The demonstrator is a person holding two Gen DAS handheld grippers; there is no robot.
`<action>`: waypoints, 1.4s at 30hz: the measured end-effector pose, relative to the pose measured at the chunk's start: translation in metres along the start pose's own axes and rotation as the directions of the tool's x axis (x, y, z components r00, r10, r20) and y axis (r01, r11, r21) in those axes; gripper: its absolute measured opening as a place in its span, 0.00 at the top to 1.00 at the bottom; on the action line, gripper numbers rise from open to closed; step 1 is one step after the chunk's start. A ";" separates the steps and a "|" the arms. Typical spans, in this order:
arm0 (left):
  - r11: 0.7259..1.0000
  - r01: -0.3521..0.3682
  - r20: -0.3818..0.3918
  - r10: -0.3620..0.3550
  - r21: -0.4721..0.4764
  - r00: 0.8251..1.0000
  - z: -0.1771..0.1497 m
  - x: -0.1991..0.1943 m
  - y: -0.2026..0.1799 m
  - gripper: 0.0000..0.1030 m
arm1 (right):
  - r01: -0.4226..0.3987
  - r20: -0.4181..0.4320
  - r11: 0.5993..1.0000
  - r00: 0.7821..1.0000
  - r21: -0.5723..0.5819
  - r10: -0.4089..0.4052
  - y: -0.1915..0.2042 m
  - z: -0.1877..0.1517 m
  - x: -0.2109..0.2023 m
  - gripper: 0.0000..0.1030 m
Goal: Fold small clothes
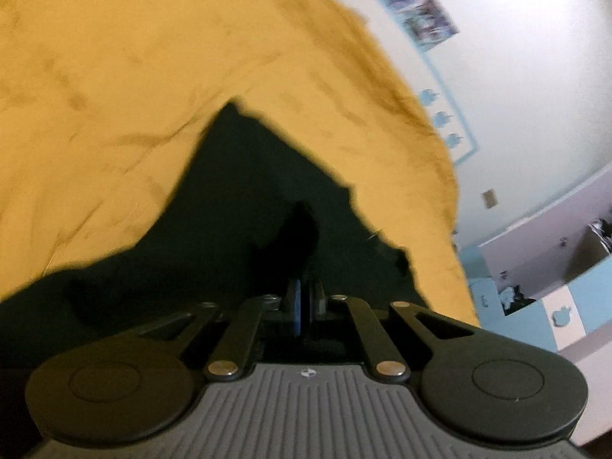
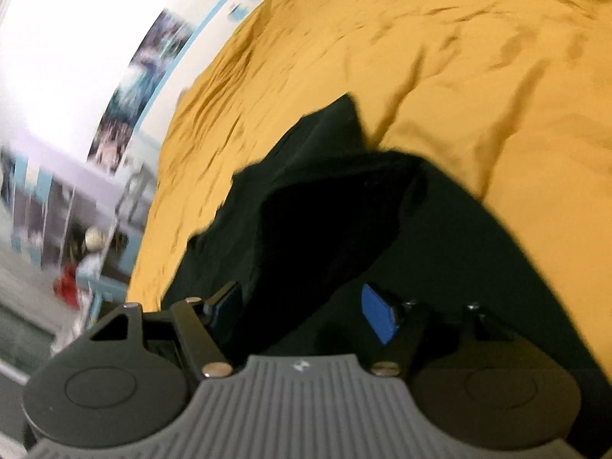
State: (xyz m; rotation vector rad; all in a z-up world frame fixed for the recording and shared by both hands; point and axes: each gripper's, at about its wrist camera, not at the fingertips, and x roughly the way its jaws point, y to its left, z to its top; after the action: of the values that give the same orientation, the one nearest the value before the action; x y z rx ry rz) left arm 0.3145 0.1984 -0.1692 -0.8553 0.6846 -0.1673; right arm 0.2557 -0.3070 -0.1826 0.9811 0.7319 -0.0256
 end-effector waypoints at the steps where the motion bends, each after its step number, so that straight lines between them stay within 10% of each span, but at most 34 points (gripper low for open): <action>1: 1.000 0.021 0.018 -0.022 0.015 1.000 0.004 -0.004 -0.005 0.97 | -0.007 0.007 0.999 1.000 0.033 0.007 -0.004 0.005 0.001 0.38; 13: 0.997 0.047 0.046 -0.050 0.063 0.998 0.015 -0.022 -0.008 0.98 | -0.178 0.062 0.910 0.984 0.376 0.167 -0.025 0.035 0.028 0.41; 20: 1.000 0.008 -0.007 -0.008 0.016 1.000 0.003 -0.013 0.011 0.93 | -0.111 0.111 0.908 0.991 0.404 0.071 -0.026 0.044 0.035 0.41; 26: 0.998 -0.023 -0.003 0.023 -0.050 1.000 -0.002 -0.016 0.031 0.54 | -0.114 0.121 0.919 0.990 0.377 0.073 -0.026 0.044 0.033 0.41; 30: 0.996 -0.040 -0.035 0.038 -0.077 0.999 -0.003 -0.006 0.040 0.54 | -0.109 0.128 0.921 0.990 0.374 0.065 -0.029 0.045 0.037 0.41; 33: 0.995 -0.021 -0.059 0.015 -0.094 0.998 -0.004 0.004 0.043 0.93 | -0.099 0.138 0.928 0.989 0.359 0.052 -0.026 0.046 0.038 0.43; 36: 0.995 0.031 -0.005 -0.031 -0.091 0.999 0.000 -0.002 0.038 0.94 | -0.040 0.138 0.956 0.990 0.290 0.000 -0.017 0.051 0.035 0.95; 42: 1.000 0.021 0.067 -0.022 0.016 0.998 0.014 -0.025 0.022 0.95 | 0.057 0.158 0.985 0.984 0.164 -0.083 -0.002 0.056 0.005 0.96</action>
State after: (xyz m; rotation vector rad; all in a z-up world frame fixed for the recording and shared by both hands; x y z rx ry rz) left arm 0.3007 0.2319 -0.1669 -0.8500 0.6108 -0.1617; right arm 0.2893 -0.3494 -0.1681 1.0906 0.6185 -0.2269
